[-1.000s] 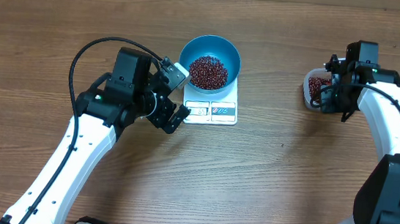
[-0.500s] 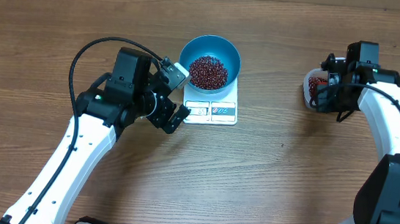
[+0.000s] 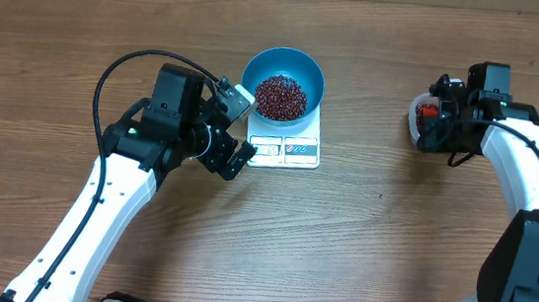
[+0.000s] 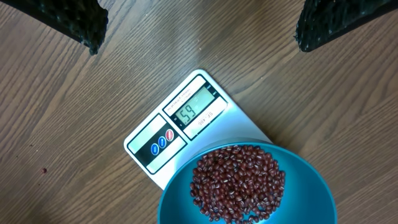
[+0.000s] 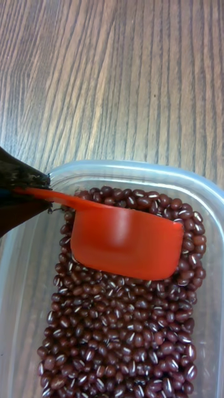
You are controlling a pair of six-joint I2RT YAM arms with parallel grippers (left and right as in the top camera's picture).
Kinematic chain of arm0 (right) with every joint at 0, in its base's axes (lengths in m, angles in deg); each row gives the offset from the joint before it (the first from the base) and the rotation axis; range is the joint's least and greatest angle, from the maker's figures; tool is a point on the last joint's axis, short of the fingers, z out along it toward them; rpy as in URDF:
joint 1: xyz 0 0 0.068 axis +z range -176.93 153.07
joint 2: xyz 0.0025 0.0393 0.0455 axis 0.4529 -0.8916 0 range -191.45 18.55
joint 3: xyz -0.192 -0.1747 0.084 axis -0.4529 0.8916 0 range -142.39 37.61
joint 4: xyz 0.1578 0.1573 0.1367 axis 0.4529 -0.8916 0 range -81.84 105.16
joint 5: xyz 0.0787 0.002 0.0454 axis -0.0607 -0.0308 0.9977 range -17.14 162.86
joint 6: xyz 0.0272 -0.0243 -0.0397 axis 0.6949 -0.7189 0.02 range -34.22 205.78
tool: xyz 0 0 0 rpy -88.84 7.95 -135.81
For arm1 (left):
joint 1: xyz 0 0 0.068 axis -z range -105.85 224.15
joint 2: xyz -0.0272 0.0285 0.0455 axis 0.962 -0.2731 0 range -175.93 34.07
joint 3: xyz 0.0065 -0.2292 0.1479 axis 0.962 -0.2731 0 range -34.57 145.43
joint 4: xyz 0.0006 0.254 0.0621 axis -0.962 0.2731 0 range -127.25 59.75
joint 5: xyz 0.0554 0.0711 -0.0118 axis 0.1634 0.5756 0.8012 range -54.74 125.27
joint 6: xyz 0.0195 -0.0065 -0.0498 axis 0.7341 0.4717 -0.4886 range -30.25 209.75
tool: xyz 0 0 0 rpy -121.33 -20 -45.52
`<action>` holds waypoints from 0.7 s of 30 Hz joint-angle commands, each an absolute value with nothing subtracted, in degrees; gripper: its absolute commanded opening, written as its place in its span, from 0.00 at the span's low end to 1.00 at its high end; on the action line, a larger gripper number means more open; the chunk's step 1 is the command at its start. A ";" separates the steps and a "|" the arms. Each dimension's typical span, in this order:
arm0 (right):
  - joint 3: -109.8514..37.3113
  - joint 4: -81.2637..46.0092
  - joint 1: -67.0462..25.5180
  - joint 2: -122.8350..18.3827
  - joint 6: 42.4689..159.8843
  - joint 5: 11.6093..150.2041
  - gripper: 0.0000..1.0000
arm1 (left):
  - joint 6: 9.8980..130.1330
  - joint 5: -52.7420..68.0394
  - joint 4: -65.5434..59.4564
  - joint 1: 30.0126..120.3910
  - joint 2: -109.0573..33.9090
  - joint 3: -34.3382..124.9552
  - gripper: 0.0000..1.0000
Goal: Scoop item into bowl and weigh 150g on scale
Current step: 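Dip the red scoop into the bean tub and scoop beans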
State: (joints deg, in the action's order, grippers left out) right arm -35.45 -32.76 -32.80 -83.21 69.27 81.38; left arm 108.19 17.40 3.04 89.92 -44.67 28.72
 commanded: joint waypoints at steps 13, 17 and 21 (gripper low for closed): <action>-32.96 -32.63 -33.56 -84.45 69.22 90.05 0.04 | 109.28 16.37 2.98 90.32 -43.81 28.63 1.00; -32.96 -32.76 -36.14 -84.45 69.24 94.25 0.04 | 109.28 16.37 2.98 90.32 -43.81 28.63 1.00; -32.96 -33.16 -39.42 -84.45 69.24 99.21 0.04 | 109.28 16.37 3.00 90.32 -43.81 28.63 1.00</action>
